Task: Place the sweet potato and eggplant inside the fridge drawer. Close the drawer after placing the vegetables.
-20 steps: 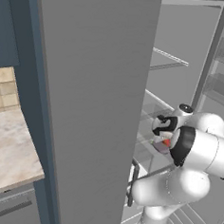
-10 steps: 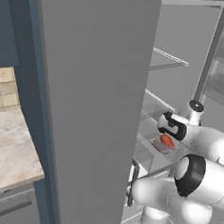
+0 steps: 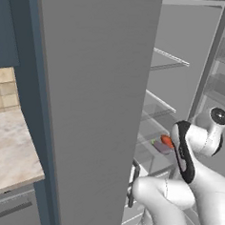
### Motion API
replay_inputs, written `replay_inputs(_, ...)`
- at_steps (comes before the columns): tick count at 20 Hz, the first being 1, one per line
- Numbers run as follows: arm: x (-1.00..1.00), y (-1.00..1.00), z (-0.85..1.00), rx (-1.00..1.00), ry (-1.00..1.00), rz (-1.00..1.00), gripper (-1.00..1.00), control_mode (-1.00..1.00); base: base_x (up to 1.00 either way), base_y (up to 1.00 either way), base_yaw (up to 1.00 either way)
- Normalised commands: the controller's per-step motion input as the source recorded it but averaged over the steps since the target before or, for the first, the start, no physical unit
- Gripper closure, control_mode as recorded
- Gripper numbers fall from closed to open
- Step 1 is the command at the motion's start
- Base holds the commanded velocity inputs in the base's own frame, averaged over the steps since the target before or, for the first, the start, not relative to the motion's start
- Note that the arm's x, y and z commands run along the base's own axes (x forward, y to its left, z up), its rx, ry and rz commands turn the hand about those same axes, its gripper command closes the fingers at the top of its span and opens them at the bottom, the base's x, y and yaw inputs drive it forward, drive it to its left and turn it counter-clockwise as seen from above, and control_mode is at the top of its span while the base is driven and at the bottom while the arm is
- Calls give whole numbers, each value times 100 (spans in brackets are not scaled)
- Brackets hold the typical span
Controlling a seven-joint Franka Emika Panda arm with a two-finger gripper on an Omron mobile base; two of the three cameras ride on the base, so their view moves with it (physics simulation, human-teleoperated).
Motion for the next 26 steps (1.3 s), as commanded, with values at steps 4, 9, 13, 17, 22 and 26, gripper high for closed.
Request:
replay_inputs(4, -100, -10, 5, 14, 2, -30, -100, -100, 0, 0, 0)
replay_inputs(9, -99, -9, 0, 8, 12, -28, -100, -100, 0, 0, 0)
replay_inputs(13, -88, -19, -18, 8, 8, -17, -100, -100, 0, 0, 0)
replay_inputs(17, -56, -8, -35, 9, 1, -2, -100, -100, 0, 0, 0)
replay_inputs(22, -13, 0, -41, 8, 0, 0, -100, -100, 0, 0, 0)
replay_inputs(26, 7, 23, -40, 13, 0, 0, -100, -100, 0, 0, 0)
